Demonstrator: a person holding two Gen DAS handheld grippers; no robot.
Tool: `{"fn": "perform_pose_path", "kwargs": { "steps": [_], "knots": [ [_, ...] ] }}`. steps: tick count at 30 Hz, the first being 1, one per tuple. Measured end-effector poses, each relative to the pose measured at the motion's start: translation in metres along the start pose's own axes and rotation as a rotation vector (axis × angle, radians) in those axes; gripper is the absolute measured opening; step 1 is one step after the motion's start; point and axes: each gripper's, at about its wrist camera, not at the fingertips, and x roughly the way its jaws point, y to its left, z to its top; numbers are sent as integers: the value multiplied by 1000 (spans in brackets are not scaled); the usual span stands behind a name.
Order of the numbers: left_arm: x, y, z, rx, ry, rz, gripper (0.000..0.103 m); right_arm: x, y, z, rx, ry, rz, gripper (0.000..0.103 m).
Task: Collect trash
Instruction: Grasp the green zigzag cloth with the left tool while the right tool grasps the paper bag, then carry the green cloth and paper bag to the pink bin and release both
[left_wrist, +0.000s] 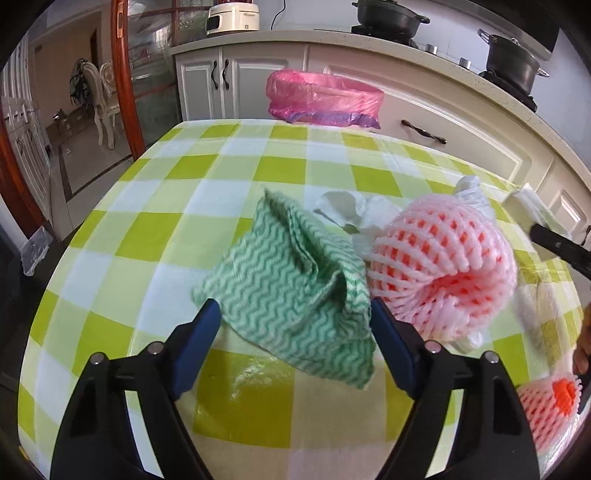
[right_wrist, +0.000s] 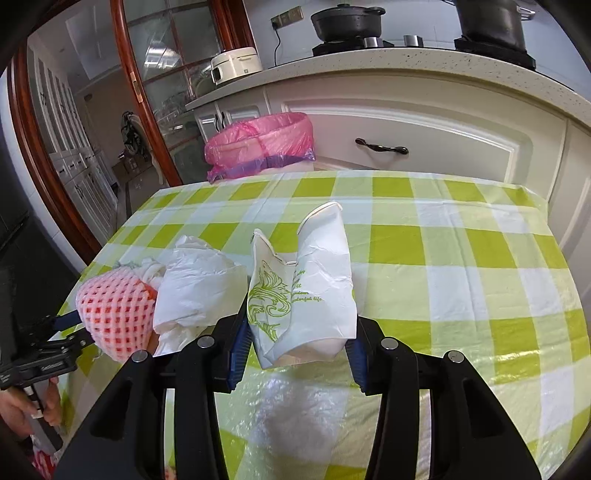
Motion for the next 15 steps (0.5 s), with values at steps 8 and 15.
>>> {"fn": "perform_pose_path", "kwargs": {
  "steps": [8,15],
  "knots": [
    [-1,-10,-4,78,-16,-7,5,-16,5,0,4,-33,5,44],
    [-41,-9,-3,105,-145,4,4,-33,18,4,-12,-76,29,44]
  ]
}}
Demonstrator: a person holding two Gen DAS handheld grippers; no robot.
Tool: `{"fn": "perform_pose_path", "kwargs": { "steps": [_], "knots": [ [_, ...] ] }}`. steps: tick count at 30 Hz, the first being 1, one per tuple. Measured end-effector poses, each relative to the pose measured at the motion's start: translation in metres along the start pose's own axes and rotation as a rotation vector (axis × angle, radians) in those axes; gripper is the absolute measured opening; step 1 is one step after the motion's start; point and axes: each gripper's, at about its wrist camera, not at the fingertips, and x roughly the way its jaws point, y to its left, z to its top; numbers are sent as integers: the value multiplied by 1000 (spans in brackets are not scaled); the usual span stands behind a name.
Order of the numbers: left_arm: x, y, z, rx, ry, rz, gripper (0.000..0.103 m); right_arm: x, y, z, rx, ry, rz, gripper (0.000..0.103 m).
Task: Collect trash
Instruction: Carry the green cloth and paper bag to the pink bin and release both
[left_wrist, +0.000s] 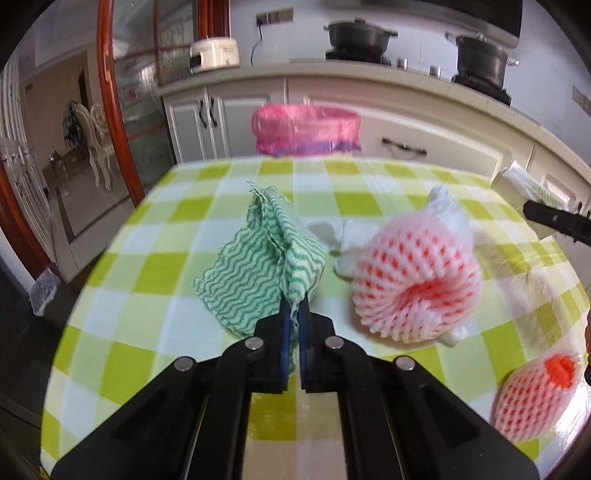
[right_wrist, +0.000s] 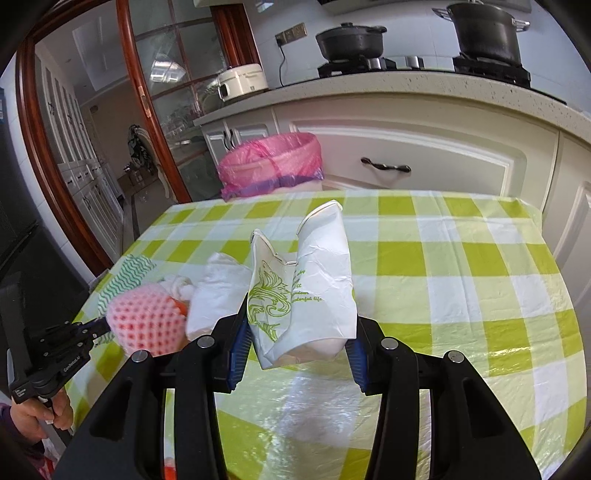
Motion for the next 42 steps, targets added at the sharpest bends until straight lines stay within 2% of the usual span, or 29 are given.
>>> {"fn": "perform_pose_path", "kwargs": {
  "steps": [8,20,31,42],
  "knots": [
    [-40,0,15,-16,-106,-18,4,-24,18,8,-35,-58,10,44],
    [-89,-21,31,1,-239,-74,4,-67,36,14,-67,-132,29,44],
    [-118,-35,48,37,-322,-107,4,-84,55,25,-101,-183,60,44],
    [-119,-37,66,58,-349,-124,4,-76,66,46,-125,-200,88,44]
  ]
}}
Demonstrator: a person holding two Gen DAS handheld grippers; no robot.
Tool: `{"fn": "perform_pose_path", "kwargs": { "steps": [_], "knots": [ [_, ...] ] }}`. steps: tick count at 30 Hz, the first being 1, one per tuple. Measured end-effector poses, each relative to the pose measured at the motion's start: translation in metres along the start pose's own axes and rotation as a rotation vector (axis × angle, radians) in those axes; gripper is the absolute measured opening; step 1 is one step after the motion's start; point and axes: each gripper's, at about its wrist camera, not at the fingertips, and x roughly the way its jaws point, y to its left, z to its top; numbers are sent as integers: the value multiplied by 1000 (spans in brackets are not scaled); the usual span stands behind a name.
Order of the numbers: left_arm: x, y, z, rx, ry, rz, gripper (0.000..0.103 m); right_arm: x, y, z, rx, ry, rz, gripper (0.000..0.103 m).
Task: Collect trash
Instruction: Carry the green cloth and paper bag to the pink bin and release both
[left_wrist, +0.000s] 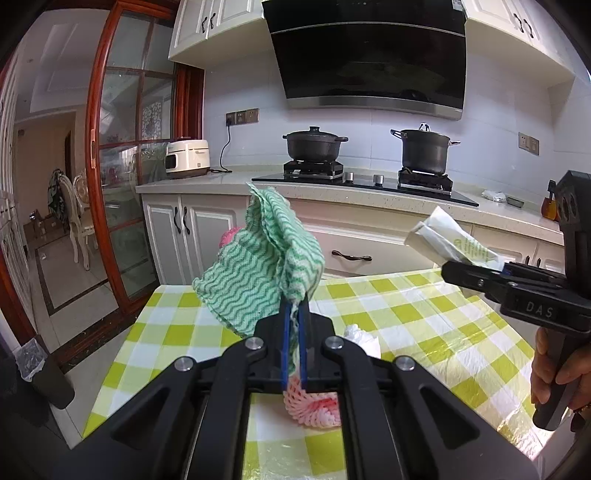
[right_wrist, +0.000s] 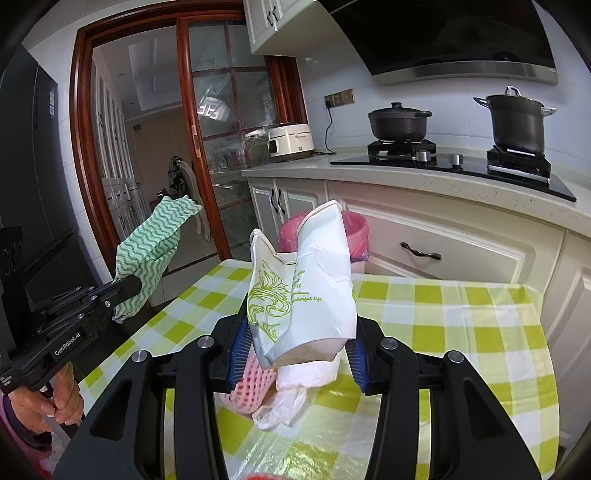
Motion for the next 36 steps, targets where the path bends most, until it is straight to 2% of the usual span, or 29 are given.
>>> {"fn": "perform_pose_path", "kwargs": {
  "steps": [16,36],
  "knots": [
    [25,9,20,17,-15,-14,4,35,0,32,-11,-19,21,44],
    [114,37,59,26,22,-18,4,123,-25,65,-28,32,22,44]
  ]
}}
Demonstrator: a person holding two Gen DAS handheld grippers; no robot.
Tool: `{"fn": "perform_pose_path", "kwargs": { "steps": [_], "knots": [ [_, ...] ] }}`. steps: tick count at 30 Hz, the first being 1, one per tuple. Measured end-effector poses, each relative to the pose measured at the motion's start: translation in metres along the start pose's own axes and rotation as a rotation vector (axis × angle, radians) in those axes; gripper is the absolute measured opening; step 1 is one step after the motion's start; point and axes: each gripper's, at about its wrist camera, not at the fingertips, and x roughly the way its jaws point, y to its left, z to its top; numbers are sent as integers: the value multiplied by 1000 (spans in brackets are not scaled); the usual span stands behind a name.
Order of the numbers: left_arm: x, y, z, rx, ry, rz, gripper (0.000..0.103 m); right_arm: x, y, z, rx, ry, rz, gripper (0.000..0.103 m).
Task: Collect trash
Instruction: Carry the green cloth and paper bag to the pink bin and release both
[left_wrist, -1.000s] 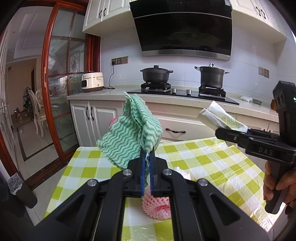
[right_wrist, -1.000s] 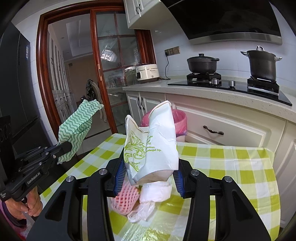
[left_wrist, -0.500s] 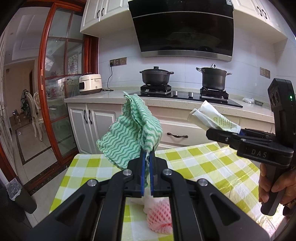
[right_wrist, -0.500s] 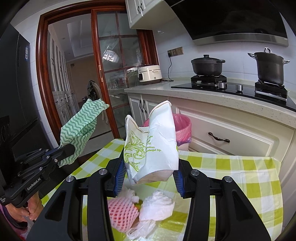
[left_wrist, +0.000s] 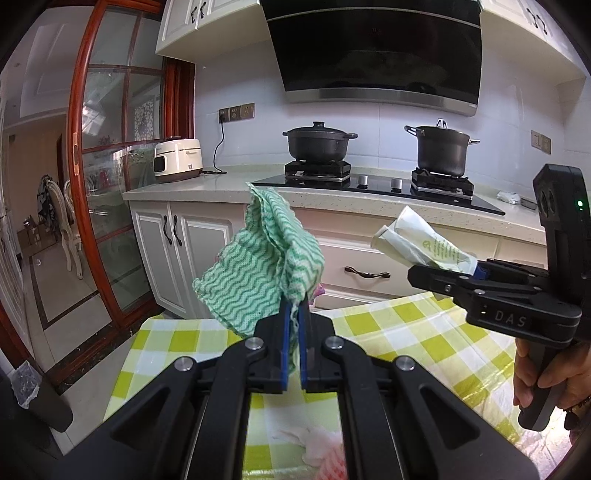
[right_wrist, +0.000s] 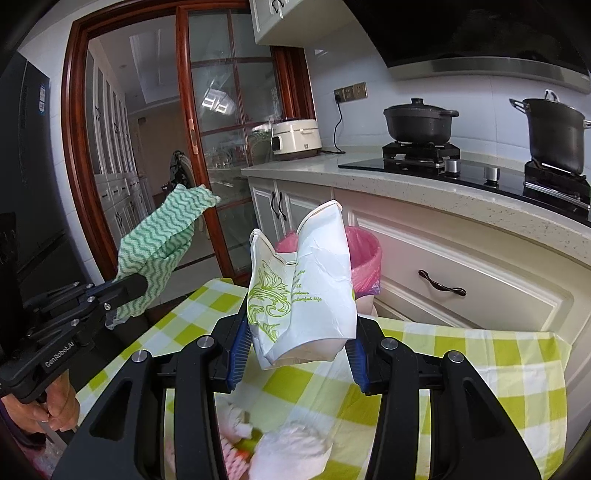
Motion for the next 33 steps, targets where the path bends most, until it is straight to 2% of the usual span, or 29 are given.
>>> {"fn": "perform_pose_path", "kwargs": {
  "steps": [11,20,28,33],
  "knots": [
    [78,16,23,23,20,-20,4,77,-35,24,0,38,7,44],
    [172,48,52,30,55,-43,4,157,-75,57,1,74,23,44],
    [253,79,71,-66,99,-71,4,226,-99,76,46,105,35,44],
    [293,88,72,-72,116,-69,7,256,-104,77,52,114,55,45]
  ]
}}
